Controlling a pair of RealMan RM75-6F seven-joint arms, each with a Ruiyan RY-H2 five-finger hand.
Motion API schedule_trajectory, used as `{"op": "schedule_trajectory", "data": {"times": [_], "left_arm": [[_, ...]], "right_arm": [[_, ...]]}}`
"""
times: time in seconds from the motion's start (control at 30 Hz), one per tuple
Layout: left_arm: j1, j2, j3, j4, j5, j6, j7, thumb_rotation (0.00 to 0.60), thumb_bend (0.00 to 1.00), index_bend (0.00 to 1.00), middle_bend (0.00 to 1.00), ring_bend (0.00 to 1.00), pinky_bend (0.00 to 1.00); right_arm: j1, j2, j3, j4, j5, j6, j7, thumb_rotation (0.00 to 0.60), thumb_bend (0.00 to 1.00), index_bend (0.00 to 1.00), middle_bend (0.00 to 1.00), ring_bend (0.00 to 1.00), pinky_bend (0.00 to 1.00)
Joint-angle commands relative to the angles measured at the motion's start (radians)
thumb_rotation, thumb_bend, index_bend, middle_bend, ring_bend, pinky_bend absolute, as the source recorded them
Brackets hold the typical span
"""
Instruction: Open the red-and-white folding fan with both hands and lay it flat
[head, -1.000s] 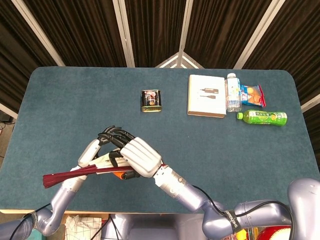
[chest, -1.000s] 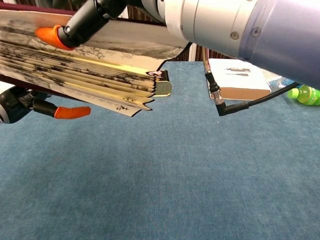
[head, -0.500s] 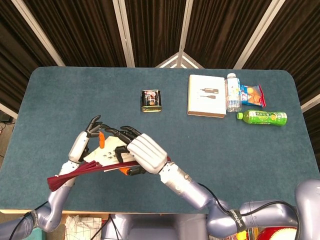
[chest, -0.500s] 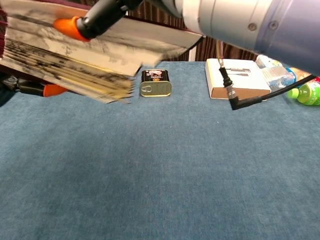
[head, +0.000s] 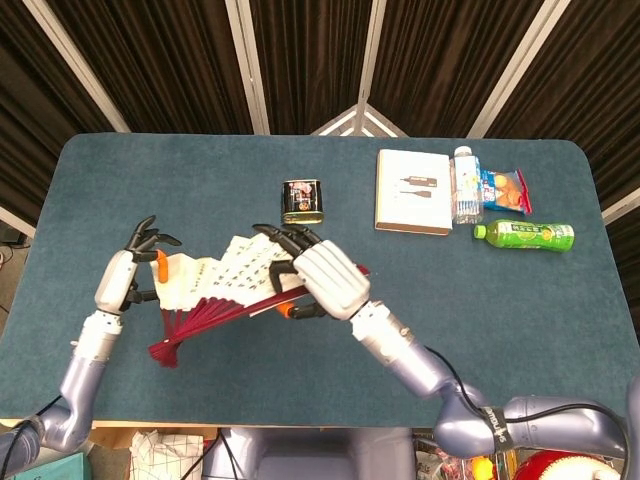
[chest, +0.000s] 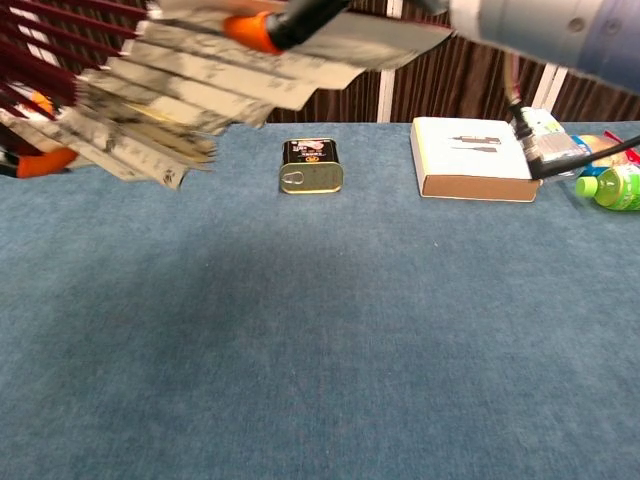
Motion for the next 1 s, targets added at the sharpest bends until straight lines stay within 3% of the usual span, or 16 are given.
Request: {"op": "schedule_trajectory", "data": {"times": [0.03,0.23,0.43,0.73,1.0], "left_arm": [[0.009,0.013,0.001,0.047,0.006,0.023,0.006,0.600,0.43,0.76,0.32,0.00,0.15],[0.024,0.039,-0.022,0.099,-0.005,0.072,-0.025,0.600,0.43,0.76,0.32,0.00,0.15],[0.023,0.035,-0.030,0.145,0.024,0.143,0.040,0.600,0.42,0.75,0.32,0.00,0.15],[0.020,-0.001,-0.021,0.240,0.071,0.240,0.176,0.600,0.42,0.75,0.32,0.00,0.15],[0.009,-0.048,-0.009,0.304,0.076,0.248,0.200,0.600,0.42,0.73,0.30,0.00,0.15]], "right_arm": [[-0.018,0.037,-0.005,0.022,-0.009,-0.001,0.009,0.600,0.44,0.87,0.12,0.22,0.14],[-0.057,0.085,-0.006,0.075,0.008,0.000,0.079,0.600,0.44,0.87,0.12,0.22,0.14],[-0.088,0.091,-0.029,0.130,-0.001,0.011,0.117,0.600,0.44,0.87,0.12,0.22,0.14],[-0.128,0.070,-0.083,0.241,-0.075,0.038,0.170,0.600,0.44,0.87,0.12,0.22,0.14],[-0.151,0.018,-0.123,0.359,-0.136,0.080,0.181,0.600,0.44,0.87,0.12,0.22,0.14]]}}
